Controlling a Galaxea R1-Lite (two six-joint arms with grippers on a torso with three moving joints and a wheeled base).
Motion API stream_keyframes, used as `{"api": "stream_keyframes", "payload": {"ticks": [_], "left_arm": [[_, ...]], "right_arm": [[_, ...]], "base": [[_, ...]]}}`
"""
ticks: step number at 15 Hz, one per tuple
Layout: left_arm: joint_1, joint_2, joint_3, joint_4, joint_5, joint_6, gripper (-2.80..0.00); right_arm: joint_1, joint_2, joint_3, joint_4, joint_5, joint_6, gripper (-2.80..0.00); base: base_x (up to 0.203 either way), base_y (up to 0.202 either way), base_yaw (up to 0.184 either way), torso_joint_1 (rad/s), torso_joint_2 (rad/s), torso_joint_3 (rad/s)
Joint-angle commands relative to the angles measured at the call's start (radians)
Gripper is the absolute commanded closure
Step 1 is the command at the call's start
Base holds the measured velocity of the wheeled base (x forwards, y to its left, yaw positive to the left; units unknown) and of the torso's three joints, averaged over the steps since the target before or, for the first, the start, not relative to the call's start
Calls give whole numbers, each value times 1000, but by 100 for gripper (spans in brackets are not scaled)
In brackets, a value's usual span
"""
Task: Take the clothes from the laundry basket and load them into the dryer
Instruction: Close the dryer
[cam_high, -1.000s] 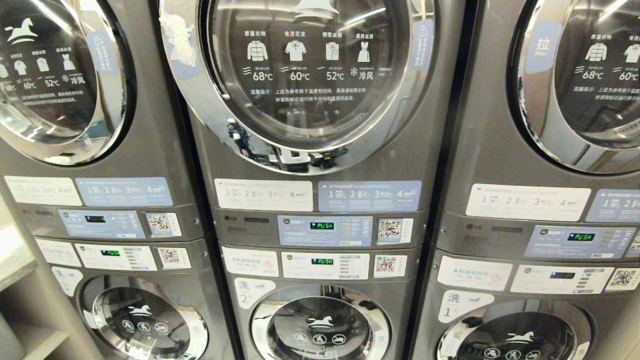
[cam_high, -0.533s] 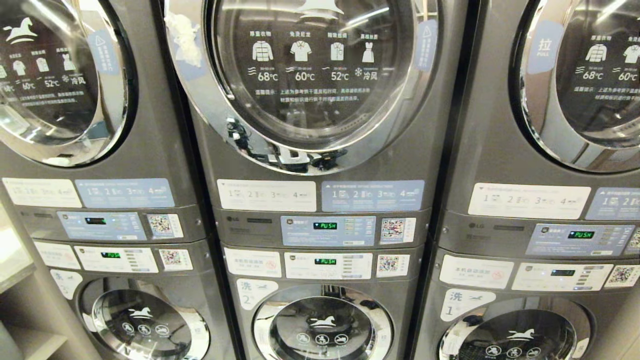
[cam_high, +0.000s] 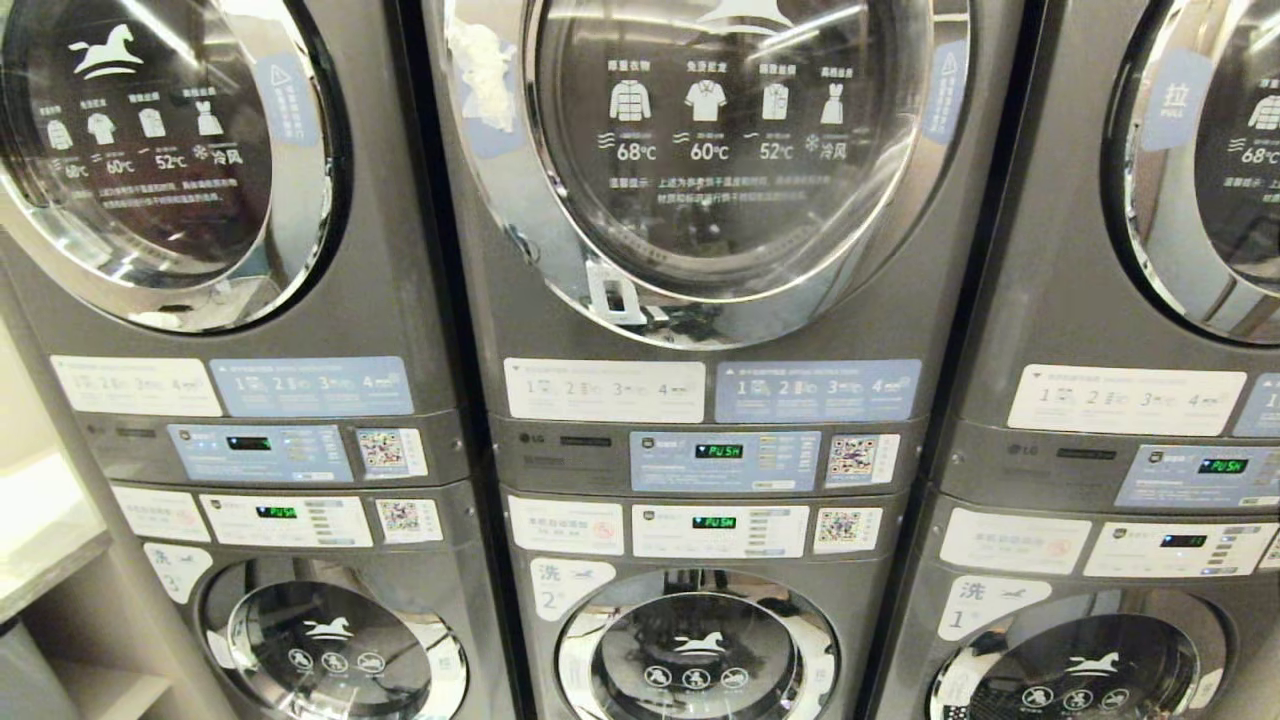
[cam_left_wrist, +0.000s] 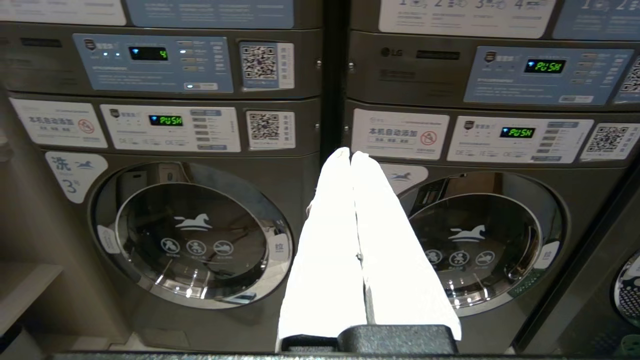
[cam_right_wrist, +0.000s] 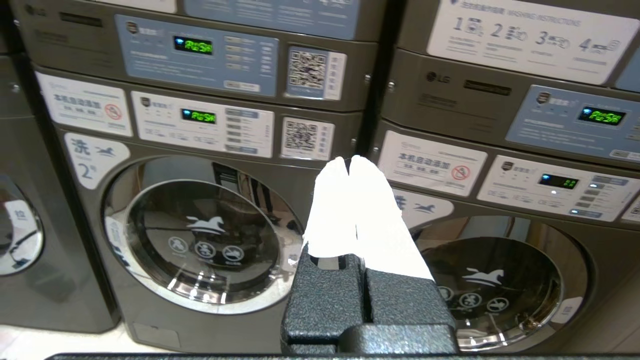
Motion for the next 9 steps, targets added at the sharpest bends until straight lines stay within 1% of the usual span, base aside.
{"api": "stream_keyframes", "payload": {"ticks": [1, 5, 7, 9], "left_arm": [[0, -1, -1, 0, 0, 0, 0], [0, -1, -1, 2, 0, 0, 0], [0, -1, 0, 0, 0, 0, 0], [0, -1, 1, -1, 0, 0, 0]], "right_arm": [[0, 0, 0, 0, 0, 0, 0], [0, 0, 0, 0, 0, 0, 0], [0, 0, 0, 0, 0, 0, 0], [0, -1, 0, 0, -2, 0, 0]], "base": [[0, 195, -2, 2, 5, -2], [0, 189, -2, 3, 3, 4], [0, 83, -1, 1, 1, -3], [0, 0, 0, 0, 0, 0]]}}
